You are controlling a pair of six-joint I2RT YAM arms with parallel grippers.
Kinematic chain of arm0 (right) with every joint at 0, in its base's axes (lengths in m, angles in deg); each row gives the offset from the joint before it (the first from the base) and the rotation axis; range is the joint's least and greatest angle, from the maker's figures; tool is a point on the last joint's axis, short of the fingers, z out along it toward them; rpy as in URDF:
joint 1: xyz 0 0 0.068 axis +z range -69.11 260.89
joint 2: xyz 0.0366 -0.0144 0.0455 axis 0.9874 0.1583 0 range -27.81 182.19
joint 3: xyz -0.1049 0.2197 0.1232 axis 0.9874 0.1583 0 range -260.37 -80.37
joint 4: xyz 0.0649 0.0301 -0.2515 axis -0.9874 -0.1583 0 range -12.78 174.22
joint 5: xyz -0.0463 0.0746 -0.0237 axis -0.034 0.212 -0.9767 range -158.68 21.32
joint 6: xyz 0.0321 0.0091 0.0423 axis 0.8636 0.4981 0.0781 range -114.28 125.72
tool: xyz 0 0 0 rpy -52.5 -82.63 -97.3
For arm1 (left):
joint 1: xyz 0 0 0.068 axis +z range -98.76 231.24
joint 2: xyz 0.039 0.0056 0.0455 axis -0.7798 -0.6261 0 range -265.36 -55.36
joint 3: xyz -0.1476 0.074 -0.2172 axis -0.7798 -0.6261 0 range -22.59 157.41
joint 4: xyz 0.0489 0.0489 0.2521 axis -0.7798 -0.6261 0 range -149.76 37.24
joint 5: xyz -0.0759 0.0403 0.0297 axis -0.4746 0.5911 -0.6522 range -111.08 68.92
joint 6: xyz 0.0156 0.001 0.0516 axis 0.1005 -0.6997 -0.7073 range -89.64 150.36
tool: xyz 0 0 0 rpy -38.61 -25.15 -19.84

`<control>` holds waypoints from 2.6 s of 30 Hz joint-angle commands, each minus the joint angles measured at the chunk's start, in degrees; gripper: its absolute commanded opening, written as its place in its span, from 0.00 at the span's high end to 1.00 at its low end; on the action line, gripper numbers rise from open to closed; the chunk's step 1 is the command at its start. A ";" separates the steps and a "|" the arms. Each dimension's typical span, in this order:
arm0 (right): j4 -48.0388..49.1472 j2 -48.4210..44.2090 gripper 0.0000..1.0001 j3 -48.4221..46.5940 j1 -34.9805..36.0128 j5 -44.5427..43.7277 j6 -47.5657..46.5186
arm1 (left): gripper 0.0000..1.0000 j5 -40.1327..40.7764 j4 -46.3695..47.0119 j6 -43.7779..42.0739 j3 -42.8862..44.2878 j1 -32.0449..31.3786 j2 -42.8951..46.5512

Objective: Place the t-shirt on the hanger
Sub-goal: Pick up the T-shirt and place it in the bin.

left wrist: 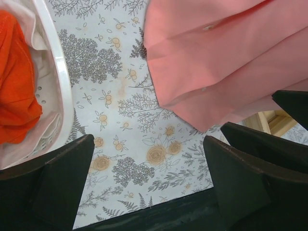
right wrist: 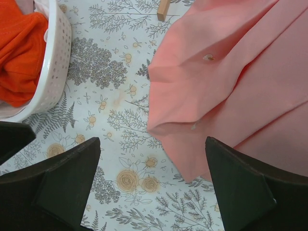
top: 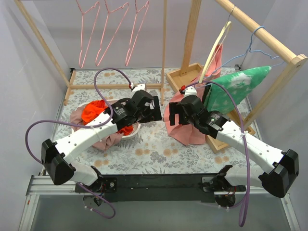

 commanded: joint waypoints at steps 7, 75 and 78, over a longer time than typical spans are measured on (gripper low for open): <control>1.42 -1.52 0.02 -3.17 -0.14 1.06 -2.18 | 0.02 4.50 -6.59 1.06 1.93 0.53 5.14; 13.36 -1.87 0.02 2.81 7.42 12.40 2.28 | 1.00 -51.82 10.72 -18.18 -12.30 28.14 31.68; 15.83 0.24 0.04 3.25 7.42 13.89 5.10 | 1.00 -51.30 4.76 -16.17 -16.94 28.23 33.97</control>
